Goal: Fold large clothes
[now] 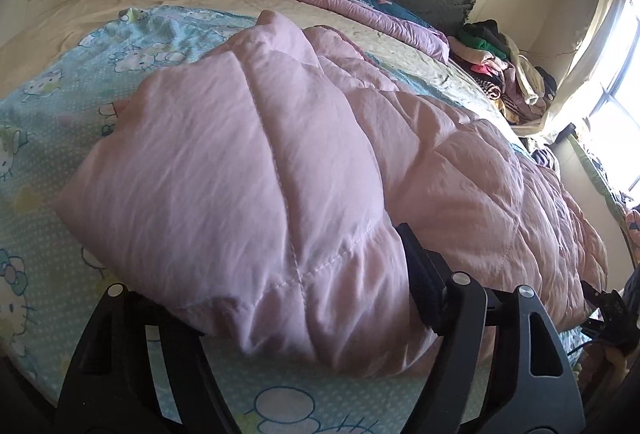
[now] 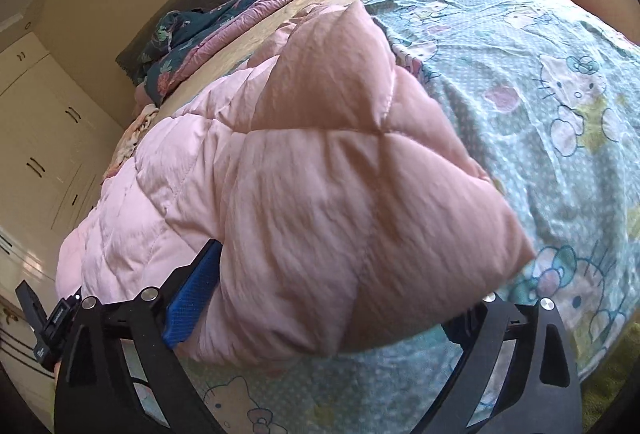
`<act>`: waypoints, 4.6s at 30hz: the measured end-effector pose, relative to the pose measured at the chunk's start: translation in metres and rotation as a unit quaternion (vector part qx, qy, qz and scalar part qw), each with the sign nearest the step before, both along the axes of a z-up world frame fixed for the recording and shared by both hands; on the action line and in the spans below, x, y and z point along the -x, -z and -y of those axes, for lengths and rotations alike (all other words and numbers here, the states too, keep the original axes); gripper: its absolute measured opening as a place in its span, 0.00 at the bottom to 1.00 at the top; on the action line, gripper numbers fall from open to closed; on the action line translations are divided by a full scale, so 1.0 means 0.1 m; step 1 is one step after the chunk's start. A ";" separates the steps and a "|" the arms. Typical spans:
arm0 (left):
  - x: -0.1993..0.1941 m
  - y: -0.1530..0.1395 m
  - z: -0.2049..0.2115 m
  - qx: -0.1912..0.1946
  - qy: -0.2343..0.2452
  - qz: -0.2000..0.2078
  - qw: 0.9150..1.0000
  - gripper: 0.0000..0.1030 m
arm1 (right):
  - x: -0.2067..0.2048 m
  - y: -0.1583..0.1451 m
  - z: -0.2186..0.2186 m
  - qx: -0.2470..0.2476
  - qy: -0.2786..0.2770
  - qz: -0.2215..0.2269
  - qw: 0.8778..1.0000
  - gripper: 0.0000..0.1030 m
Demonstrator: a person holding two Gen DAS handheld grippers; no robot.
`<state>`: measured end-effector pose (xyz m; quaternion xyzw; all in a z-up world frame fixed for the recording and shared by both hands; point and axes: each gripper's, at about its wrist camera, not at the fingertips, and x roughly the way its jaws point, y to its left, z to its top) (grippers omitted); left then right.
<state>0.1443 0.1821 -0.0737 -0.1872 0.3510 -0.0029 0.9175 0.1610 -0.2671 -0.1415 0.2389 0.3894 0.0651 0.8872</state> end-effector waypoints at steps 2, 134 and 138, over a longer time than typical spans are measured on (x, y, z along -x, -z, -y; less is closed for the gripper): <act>0.06 -0.03 0.00 -0.005 -0.001 -0.006 1.000 0.75 | 0.10 -0.06 0.00 0.005 0.003 0.006 1.000 0.93; 1.14 -0.48 1.11 -0.103 0.096 0.048 0.989 0.91 | 1.64 -0.78 -1.25 0.172 -0.123 0.181 0.961 0.96; 1.13 -0.49 1.11 -0.104 0.097 0.047 0.989 0.91 | 1.64 -0.79 -1.25 0.172 -0.123 0.180 0.961 0.96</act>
